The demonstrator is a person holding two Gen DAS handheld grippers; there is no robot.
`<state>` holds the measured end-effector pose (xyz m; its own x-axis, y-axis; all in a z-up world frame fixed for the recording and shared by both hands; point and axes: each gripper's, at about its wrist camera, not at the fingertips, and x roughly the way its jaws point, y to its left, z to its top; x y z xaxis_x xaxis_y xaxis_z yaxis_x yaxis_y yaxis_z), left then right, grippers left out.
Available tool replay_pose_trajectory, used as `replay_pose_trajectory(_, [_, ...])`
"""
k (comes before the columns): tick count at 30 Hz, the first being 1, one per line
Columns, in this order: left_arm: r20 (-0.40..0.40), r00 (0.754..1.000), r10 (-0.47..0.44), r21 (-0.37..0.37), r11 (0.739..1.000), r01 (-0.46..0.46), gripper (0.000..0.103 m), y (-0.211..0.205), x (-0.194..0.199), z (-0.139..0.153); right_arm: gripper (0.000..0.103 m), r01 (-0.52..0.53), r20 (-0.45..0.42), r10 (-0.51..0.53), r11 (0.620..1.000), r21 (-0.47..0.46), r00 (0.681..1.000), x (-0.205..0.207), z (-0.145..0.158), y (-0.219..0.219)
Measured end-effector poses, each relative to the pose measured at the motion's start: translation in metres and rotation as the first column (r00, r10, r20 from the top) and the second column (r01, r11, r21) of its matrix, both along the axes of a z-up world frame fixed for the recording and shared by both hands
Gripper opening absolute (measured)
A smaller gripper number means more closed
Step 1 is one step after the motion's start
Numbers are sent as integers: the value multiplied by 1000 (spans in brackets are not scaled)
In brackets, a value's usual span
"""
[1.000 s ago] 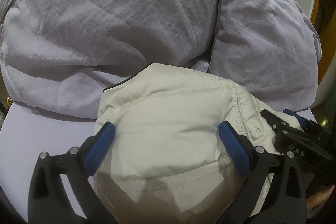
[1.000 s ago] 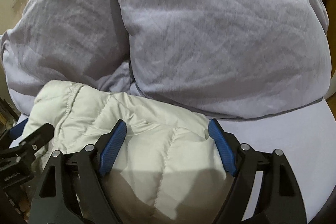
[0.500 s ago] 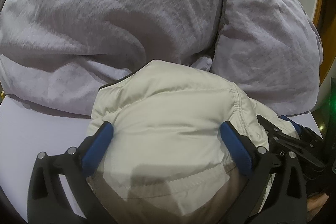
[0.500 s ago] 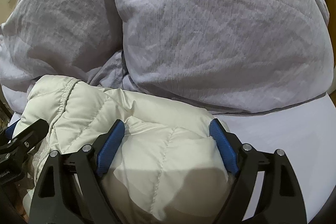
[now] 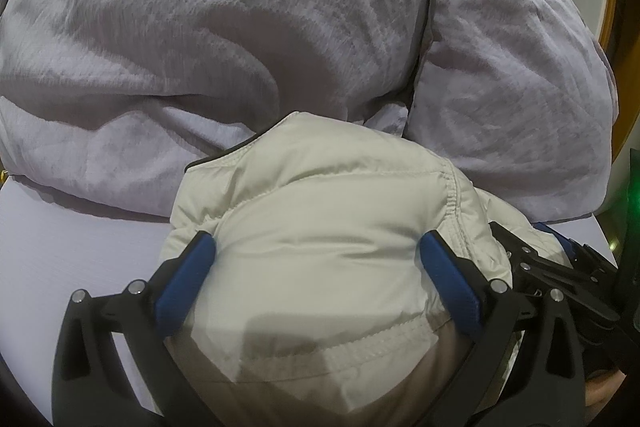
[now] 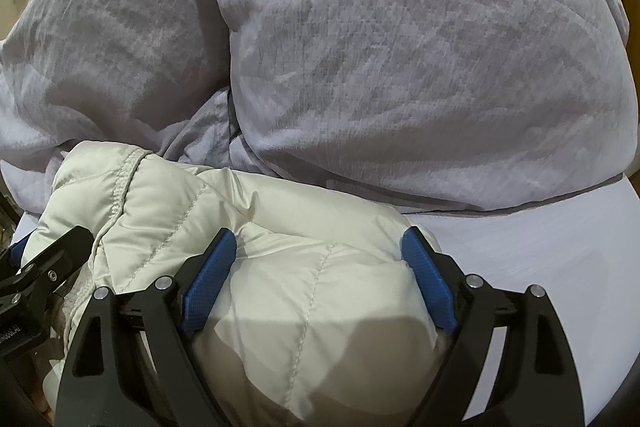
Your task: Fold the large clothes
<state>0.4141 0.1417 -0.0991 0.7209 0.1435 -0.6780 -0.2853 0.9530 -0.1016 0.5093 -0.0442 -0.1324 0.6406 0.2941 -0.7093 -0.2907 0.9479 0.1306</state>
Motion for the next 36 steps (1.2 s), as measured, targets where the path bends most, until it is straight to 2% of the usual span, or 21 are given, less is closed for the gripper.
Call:
replay_pose_trajectory(19, [1, 1000, 0, 3, 1000, 0, 101, 0, -1, -1, 91, 15, 3, -15, 1000, -17, 1000, 1, -1, 1])
replay_pose_trajectory(36, [-17, 1000, -3, 9, 1000, 3, 101, 1, 2, 2, 93, 14, -34, -13, 999, 31, 999, 4, -4, -6])
